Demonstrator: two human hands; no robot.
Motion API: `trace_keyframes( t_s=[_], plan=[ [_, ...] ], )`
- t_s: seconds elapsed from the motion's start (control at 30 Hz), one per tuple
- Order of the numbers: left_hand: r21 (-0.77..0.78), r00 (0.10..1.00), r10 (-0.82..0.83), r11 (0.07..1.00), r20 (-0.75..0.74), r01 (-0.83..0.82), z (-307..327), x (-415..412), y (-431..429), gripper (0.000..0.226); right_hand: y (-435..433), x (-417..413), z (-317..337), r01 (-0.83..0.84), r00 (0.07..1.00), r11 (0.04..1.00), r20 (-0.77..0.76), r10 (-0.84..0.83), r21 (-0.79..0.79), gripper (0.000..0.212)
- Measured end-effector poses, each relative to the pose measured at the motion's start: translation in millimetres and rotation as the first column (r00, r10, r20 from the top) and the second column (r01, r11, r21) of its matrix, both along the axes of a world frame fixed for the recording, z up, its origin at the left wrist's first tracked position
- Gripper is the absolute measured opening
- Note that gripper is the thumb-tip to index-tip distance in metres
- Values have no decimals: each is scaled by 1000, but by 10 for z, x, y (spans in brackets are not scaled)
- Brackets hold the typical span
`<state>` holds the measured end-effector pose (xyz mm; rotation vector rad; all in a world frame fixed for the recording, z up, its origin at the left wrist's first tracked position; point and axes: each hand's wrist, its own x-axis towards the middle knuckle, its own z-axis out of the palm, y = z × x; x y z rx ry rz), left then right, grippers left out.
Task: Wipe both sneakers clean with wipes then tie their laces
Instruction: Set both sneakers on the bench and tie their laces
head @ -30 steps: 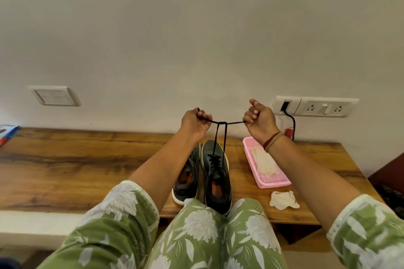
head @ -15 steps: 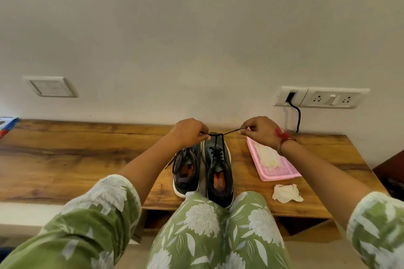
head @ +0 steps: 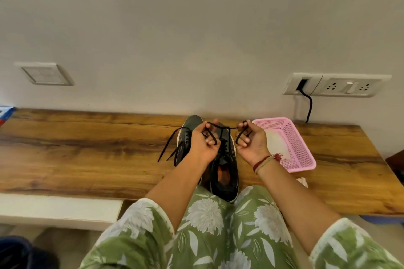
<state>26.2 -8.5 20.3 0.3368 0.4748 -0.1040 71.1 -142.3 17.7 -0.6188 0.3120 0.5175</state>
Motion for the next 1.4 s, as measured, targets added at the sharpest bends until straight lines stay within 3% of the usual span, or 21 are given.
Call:
trace_keyframes(
  t_s=[0.27,0.6,0.73,0.83,0.9,0.93,1.0,1.07,1.1,1.13,1.2,1.27,1.33,1.4],
  plan=[
    [188,964,124,979,-234,-80,-211,-11,358,35,-281,148,-269,178,976,978,-111,-190,-105,28],
    [371,910,201,927,-363,-57,-417,-124,741,34,-589,177,-465,302,934,941,-149,-323,-152,28],
    [543,904,212,839,-370,25,-458,-127,785,34,-598,166,-496,322,916,922,-175,-361,-217,25],
    [755,889,210,625,-407,199,-464,-178,802,31,-596,140,-501,218,952,878,-103,-287,-426,13],
    [868,885,193,367,-423,334,-462,-239,818,28,-617,118,-509,84,992,744,-16,-127,-663,7],
    [898,883,192,201,-429,392,-462,-273,824,27,-629,96,-499,30,1000,626,28,-12,-780,10],
    [870,873,242,-162,-423,466,-452,-325,821,30,-672,63,-457,33,966,281,103,238,-959,27],
    [773,900,276,-465,-337,432,-397,-347,751,34,-709,36,-397,167,904,-104,110,413,-980,36],
    [729,930,239,-577,-279,367,-369,-341,698,31,-708,14,-372,237,886,-242,107,452,-941,36],
    [694,957,168,-660,-235,286,-348,-324,634,28,-698,-6,-378,298,872,-318,121,473,-900,36],
    [665,978,-30,-738,-206,117,-347,-278,478,24,-618,-46,-420,361,838,-297,168,519,-884,35],
    [649,943,-193,-760,-272,32,-385,-216,307,30,-468,-130,-482,370,764,-146,211,610,-918,34],
    [604,872,-266,-796,-411,42,-444,-148,155,49,-321,-216,-532,342,676,-7,240,697,-940,36],
    [536,807,-263,-841,-529,77,-501,-104,53,66,-230,-270,-557,290,636,53,234,736,-956,39]
  ],
)
